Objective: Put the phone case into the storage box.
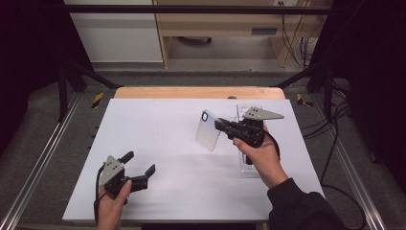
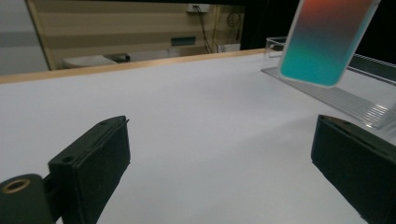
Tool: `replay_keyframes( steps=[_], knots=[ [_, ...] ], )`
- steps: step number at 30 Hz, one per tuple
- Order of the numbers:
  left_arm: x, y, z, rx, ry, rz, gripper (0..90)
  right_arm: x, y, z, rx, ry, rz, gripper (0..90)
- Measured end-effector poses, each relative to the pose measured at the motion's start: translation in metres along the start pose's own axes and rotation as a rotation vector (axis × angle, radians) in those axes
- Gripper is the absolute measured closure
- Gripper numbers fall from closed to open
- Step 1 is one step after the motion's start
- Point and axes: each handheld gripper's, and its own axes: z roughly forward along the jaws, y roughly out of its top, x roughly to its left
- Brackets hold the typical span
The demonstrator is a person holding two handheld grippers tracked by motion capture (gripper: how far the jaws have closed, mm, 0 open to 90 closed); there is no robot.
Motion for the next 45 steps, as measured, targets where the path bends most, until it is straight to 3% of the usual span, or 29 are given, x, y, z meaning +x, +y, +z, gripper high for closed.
replay_keyframes(
  steps=[7, 10, 15, 20, 29, 36, 45],
  knots=[
    [0.013, -0.004, -0.019, -0.031, -0.007, -0.032, 4.1, -0.009, 0.006, -0.008, 0.004, -0.011, -0.017, 81.2],
    [0.016, -0.006, -0.018, -0.025, -0.008, -0.048, 4.1, -0.01, 0.008, -0.012, -0.001, -0.012, -0.028, 81.2],
    [0.015, -0.008, -0.016, -0.015, -0.004, -0.038, 4.0, -0.015, 0.011, -0.019, -0.007, -0.013, -0.037, 81.2],
    [0.018, -0.009, -0.016, -0.016, -0.005, -0.062, 4.0, -0.021, 0.017, -0.025, 0.004, -0.02, -0.053, 81.2],
    [0.018, -0.01, -0.014, -0.008, -0.019, -0.054, 4.0, -0.031, 0.028, -0.033, 0.002, -0.016, -0.074, 81.2],
    [0.019, -0.011, -0.014, -0.005, -0.019, -0.047, 4.1, -0.041, 0.034, -0.034, 0.009, -0.02, -0.092, 81.2],
    [0.022, -0.012, -0.014, -0.007, -0.028, -0.074, 4.1, -0.044, 0.042, -0.034, 0.037, -0.037, -0.126, 81.2]
  ],
)
